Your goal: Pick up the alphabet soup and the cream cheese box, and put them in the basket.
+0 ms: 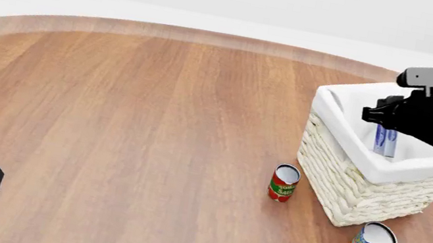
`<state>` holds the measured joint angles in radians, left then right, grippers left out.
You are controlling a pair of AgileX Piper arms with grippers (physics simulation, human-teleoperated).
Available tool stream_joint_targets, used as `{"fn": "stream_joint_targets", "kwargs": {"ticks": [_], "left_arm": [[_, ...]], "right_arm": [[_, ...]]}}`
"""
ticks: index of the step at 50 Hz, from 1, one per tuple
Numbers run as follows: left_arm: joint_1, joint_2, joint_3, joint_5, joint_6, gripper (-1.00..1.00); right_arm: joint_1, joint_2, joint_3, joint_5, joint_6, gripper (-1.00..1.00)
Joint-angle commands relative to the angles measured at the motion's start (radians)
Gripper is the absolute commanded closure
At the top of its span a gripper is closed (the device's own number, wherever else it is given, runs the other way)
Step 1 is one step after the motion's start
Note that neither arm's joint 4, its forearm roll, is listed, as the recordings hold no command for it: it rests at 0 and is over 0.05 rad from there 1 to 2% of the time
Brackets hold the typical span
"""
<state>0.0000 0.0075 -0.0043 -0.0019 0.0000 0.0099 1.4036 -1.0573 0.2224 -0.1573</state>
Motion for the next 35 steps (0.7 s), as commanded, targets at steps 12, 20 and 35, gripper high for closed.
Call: {"fn": "stream_joint_targets", "kwargs": {"ticks": [12,20,35], "left_arm": [[0.0,0.0,0.0,0.0,0.0,-1.0],[0.0,0.0,0.0,0.0,0.0,-1.0],[0.0,0.0,0.0,0.0,0.0,-1.0]], "right_arm": [[-0.02,0.101,-0.04,-0.04,0.01,1.0],[-0.028,0.131,-0.051,-0.05,0.011,1.0],[-0.035,0.184,-0.085,-0.057,0.005,1.0]]}}
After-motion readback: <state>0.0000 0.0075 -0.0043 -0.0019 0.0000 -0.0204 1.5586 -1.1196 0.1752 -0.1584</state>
